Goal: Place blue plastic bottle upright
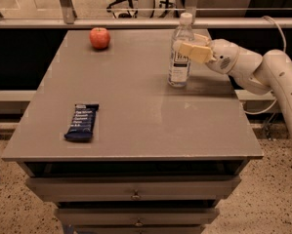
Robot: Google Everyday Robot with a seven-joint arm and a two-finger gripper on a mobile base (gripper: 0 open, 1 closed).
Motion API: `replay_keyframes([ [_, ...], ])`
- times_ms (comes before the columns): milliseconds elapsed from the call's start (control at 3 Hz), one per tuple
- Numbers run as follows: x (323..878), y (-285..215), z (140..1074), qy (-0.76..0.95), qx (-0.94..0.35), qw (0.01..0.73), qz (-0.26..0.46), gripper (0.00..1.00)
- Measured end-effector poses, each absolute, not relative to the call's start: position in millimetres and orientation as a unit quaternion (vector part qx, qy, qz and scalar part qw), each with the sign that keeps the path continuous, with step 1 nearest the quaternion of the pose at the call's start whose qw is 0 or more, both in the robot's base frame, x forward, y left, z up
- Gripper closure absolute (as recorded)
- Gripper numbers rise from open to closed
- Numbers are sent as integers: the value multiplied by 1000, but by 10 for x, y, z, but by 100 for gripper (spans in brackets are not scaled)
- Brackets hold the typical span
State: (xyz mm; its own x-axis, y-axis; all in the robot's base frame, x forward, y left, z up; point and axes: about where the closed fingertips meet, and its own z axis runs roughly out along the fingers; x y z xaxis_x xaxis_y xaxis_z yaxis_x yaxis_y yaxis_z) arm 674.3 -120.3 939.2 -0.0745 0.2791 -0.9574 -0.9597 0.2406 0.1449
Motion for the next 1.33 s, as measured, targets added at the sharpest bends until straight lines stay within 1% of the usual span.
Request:
replay_keyframes([
  [1000,6720,-1224,9416,510,-328,600,522,14],
  [1333,6647,-1271,9333,502,-338,606,516,0],
])
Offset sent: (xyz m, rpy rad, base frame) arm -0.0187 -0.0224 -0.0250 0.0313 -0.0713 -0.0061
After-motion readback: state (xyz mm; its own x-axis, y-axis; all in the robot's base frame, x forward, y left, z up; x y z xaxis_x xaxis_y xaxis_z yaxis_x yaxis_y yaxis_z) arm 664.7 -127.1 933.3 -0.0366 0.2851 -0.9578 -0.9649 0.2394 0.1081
